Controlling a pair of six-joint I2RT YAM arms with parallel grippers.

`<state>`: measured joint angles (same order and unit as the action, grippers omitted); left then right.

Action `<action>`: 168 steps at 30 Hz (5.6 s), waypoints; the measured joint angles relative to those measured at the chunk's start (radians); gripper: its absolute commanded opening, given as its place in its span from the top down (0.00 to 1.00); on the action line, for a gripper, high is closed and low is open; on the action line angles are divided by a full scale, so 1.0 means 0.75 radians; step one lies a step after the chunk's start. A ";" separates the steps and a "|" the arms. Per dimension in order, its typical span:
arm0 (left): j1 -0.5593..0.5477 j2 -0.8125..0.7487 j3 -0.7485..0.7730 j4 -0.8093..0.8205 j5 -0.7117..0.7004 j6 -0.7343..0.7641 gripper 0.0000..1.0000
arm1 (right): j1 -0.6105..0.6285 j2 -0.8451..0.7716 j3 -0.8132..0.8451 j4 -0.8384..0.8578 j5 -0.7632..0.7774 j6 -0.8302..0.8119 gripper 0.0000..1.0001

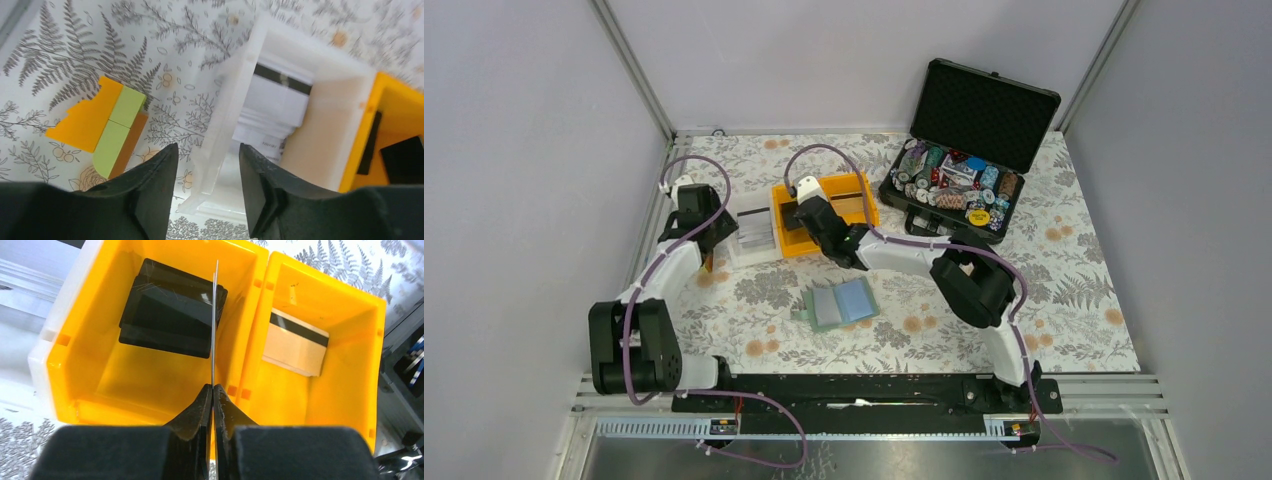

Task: Put the credit cards into the card holder

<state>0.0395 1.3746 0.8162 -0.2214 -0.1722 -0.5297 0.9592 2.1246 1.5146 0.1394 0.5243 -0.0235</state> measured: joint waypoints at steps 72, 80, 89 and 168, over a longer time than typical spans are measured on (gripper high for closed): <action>-0.194 -0.732 -0.426 1.120 1.631 -0.661 1.00 | -0.341 -0.920 -0.690 0.612 -1.737 0.938 0.52; -0.230 -0.769 -0.426 0.995 1.682 -0.591 1.00 | -0.355 -0.929 -0.690 0.740 -1.721 1.069 0.80; -0.244 -0.777 -0.426 0.962 1.691 -0.567 1.00 | -0.358 -0.898 -0.689 0.739 -1.728 1.099 0.79; -0.605 -0.733 -0.427 0.876 1.400 -0.439 1.00 | -0.351 -1.201 -0.886 0.347 -1.653 0.777 0.43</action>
<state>-0.4145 0.8249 0.4961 0.4355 0.8776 -0.8589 0.6960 1.2240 0.8501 0.4000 -0.7155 0.5594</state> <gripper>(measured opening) 0.021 0.333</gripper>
